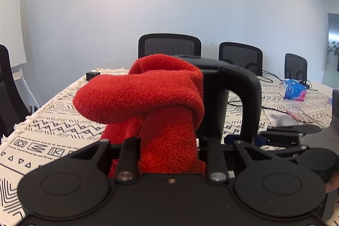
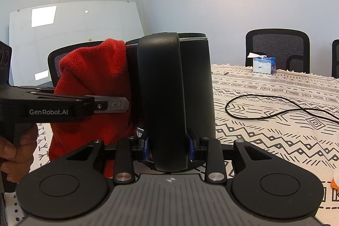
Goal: Clean container
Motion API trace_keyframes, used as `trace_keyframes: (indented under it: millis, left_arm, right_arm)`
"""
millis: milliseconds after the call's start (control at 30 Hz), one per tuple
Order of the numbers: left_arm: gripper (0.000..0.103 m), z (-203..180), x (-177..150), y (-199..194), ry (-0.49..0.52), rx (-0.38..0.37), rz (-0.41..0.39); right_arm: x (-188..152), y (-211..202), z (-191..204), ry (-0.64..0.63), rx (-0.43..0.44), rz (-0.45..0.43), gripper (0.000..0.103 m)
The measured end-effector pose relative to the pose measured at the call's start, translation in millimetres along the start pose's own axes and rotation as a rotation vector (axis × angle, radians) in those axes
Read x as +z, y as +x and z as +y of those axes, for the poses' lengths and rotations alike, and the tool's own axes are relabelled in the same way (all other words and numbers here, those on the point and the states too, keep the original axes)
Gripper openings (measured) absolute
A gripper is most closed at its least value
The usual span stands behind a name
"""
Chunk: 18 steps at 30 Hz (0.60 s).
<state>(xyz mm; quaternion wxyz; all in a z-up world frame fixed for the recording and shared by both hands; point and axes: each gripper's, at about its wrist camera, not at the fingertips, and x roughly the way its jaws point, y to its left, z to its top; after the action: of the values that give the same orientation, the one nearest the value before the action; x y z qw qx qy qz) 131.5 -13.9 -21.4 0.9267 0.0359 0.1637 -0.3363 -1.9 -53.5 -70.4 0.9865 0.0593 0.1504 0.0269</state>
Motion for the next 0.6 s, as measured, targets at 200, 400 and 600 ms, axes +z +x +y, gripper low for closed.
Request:
trace_keyframes:
  millis: [200,400,600]
  left_arm:
    - [0.031,-1.4,-9.8,3.9,0.003,0.002,0.017]
    - [0.031,0.1,-7.1,3.0,-0.008,0.001,0.021]
    - [0.031,-0.2,-0.6,2.2,0.002,-0.001,-0.007]
  right_arm:
    - [0.8,0.6,-0.5,0.000,0.000,0.000,0.031]
    - [0.5,-0.5,-0.2,0.000,-0.001,0.001,0.031]
    - [0.8,0.1,-1.1,0.000,-0.001,0.001,0.031]
